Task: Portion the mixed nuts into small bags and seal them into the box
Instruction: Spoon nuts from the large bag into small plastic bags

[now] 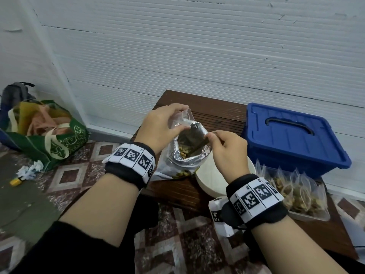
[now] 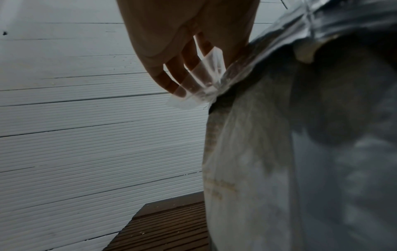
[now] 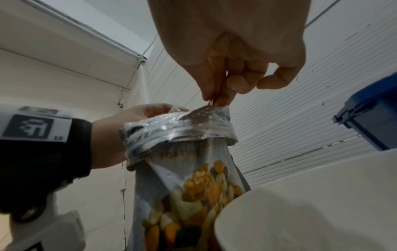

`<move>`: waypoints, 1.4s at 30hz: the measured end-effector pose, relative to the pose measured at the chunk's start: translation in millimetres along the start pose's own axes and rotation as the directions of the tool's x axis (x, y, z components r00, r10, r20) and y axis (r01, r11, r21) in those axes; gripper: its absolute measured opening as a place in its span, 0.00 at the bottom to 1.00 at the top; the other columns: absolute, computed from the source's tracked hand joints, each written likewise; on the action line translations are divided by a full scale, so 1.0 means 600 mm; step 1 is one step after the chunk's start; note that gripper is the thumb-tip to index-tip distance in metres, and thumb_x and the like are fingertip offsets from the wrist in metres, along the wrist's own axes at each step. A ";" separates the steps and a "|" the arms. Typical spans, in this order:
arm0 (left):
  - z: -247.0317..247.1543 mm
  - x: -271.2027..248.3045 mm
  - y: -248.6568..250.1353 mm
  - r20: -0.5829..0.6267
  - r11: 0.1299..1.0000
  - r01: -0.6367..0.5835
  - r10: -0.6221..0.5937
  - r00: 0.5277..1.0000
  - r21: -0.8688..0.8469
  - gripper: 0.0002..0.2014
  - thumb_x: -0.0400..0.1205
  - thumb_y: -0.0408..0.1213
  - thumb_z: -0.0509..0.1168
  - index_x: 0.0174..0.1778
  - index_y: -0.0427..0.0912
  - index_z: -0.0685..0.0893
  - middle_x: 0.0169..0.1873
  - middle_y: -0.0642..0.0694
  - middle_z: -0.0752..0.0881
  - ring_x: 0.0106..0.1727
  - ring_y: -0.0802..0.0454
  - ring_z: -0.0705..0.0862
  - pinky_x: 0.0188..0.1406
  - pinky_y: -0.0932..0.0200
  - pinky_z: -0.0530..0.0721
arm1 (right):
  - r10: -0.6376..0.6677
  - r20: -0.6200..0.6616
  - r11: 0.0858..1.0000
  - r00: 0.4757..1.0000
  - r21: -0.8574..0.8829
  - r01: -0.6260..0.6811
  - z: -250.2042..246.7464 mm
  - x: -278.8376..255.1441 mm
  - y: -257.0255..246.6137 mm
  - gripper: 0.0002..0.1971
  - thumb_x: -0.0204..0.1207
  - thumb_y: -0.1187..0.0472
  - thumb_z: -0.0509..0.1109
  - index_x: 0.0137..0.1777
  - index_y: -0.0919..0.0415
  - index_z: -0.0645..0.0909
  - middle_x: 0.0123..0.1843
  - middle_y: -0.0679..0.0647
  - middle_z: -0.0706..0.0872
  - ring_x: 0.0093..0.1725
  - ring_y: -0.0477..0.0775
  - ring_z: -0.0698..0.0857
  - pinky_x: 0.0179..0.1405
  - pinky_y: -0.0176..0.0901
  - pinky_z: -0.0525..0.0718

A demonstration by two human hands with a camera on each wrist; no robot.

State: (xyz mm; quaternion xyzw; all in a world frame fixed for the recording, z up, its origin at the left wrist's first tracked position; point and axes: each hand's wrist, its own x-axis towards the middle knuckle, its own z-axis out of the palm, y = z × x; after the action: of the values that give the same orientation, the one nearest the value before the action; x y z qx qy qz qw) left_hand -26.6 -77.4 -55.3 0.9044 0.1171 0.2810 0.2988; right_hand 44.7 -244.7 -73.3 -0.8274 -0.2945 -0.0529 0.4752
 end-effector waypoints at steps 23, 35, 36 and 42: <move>-0.051 -0.011 -0.045 0.030 0.996 0.053 -0.051 0.998 -0.074 0.28 0.66 0.50 0.79 0.63 0.59 0.83 0.53 0.62 0.85 0.56 0.68 0.81 0.58 0.76 0.75 | 0.330 -0.108 0.933 0.938 0.188 -0.307 -0.003 0.085 -0.031 0.16 0.82 0.61 0.64 0.33 0.56 0.86 0.42 0.53 0.89 0.38 0.41 0.80 0.35 0.34 0.74; -0.054 -0.004 -0.024 0.030 0.998 0.047 -0.046 0.999 -0.042 0.24 0.67 0.47 0.80 0.59 0.51 0.87 0.42 0.60 0.86 0.44 0.68 0.81 0.42 0.82 0.72 | 0.344 -0.254 0.919 0.904 0.288 -0.268 -0.090 0.126 -0.028 0.20 0.79 0.66 0.63 0.25 0.56 0.82 0.37 0.48 0.88 0.44 0.47 0.84 0.49 0.42 0.82; -0.054 -0.004 -0.020 0.037 0.998 0.049 -0.047 0.998 -0.042 0.23 0.67 0.46 0.80 0.59 0.50 0.87 0.43 0.57 0.87 0.44 0.67 0.81 0.41 0.82 0.73 | 0.337 -0.257 0.921 0.906 0.292 -0.259 -0.096 0.130 -0.029 0.20 0.78 0.66 0.63 0.25 0.55 0.82 0.37 0.47 0.88 0.44 0.48 0.84 0.48 0.42 0.82; -0.051 -0.002 -0.009 0.103 0.996 0.068 -0.061 0.993 -0.063 0.24 0.67 0.47 0.80 0.60 0.51 0.87 0.43 0.58 0.86 0.44 0.69 0.80 0.40 0.81 0.74 | 0.328 -0.252 0.918 0.910 0.311 -0.245 -0.114 0.139 -0.030 0.19 0.76 0.67 0.64 0.24 0.56 0.83 0.39 0.51 0.90 0.45 0.50 0.86 0.50 0.44 0.83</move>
State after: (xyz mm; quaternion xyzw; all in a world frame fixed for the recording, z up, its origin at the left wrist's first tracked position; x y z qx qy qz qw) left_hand -45.4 -59.0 -38.4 0.9027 0.1216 0.2289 0.3434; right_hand 116.9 -257.7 8.1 -0.7710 -0.0977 -0.0655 0.6258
